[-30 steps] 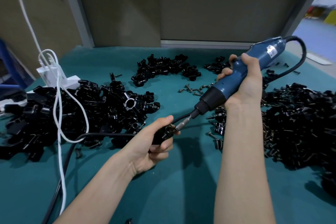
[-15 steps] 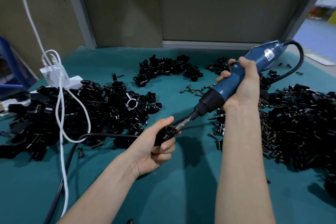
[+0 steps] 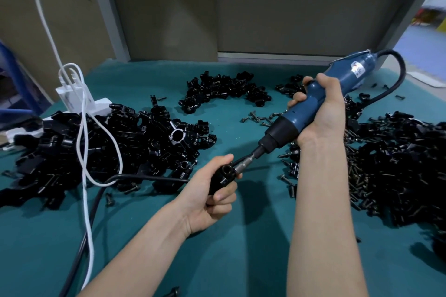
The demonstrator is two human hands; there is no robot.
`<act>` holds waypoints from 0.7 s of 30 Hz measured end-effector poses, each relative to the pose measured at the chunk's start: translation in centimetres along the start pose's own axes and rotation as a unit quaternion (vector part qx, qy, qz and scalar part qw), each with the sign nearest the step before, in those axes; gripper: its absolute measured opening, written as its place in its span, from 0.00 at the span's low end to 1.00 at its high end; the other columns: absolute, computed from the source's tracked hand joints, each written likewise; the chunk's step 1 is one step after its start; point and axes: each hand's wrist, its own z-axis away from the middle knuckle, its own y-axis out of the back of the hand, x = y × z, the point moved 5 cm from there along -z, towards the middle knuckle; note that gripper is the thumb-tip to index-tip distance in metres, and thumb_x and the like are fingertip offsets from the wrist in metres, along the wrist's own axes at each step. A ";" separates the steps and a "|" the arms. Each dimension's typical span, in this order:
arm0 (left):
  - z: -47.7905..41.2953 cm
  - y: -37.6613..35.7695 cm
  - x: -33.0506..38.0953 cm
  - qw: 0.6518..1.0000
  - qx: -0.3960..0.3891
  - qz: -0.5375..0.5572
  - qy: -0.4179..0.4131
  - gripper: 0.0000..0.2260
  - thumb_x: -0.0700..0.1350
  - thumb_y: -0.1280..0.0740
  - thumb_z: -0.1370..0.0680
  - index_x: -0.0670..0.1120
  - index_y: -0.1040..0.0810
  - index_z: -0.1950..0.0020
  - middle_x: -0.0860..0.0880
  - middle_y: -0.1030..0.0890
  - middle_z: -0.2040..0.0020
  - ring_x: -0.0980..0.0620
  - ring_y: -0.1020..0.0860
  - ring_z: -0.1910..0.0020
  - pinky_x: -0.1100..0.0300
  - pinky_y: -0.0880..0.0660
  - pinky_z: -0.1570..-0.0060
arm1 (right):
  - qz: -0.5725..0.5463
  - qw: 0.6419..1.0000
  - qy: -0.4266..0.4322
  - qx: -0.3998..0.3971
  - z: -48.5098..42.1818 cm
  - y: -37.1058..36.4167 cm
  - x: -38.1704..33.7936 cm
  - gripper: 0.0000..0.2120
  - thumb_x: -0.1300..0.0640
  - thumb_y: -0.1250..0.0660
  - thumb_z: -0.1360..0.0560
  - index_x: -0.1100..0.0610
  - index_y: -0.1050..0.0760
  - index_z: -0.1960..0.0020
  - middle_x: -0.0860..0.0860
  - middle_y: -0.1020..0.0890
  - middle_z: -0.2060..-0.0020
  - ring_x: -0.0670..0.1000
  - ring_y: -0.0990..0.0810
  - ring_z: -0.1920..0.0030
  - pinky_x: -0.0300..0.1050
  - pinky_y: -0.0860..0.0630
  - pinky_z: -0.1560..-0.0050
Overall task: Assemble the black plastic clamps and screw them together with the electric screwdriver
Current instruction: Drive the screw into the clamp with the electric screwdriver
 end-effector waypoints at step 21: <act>-0.1 0.1 -0.1 1.000 -0.003 0.021 -0.005 0.15 0.55 0.31 0.32 0.44 0.26 0.63 0.52 0.42 0.81 0.58 0.45 0.83 0.67 0.51 0.84 | 0.029 1.000 -0.004 -0.010 0.0 -0.5 0.5 0.10 0.61 0.35 0.25 0.59 0.34 0.46 0.49 0.22 0.65 0.46 0.30 0.76 0.38 0.29 0.73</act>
